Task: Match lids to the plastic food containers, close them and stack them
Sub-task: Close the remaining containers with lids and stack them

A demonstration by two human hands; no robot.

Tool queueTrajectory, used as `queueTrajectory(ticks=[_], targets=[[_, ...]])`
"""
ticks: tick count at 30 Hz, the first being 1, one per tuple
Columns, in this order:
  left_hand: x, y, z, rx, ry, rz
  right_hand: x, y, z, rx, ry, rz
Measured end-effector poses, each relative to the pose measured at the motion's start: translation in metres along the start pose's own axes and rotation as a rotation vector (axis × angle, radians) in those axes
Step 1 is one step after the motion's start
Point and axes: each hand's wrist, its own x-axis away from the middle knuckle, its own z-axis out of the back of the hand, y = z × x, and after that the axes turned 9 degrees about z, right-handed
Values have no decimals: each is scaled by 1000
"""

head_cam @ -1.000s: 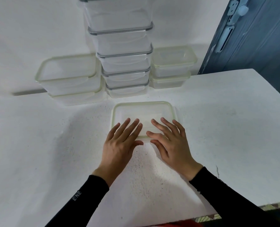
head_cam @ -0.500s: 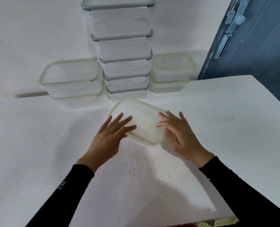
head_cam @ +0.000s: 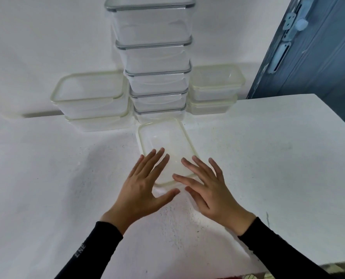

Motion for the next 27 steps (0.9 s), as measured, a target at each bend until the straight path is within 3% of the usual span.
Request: queueTrajectory(ticks=[8, 21, 24, 27], targets=[[-2, -5, -12, 42, 73, -20, -4, 1, -7, -187, 59, -49], [-14, -10, -10, 75, 114, -62, -9, -4, -13, -177, 155, -118], [-13, -7, -3, 1, 107, -62, -13, -2, -3, -329, 206, -175], [-11, 4, 11, -106, 148, -62, -13, 6, 9, -267, 191, -141]])
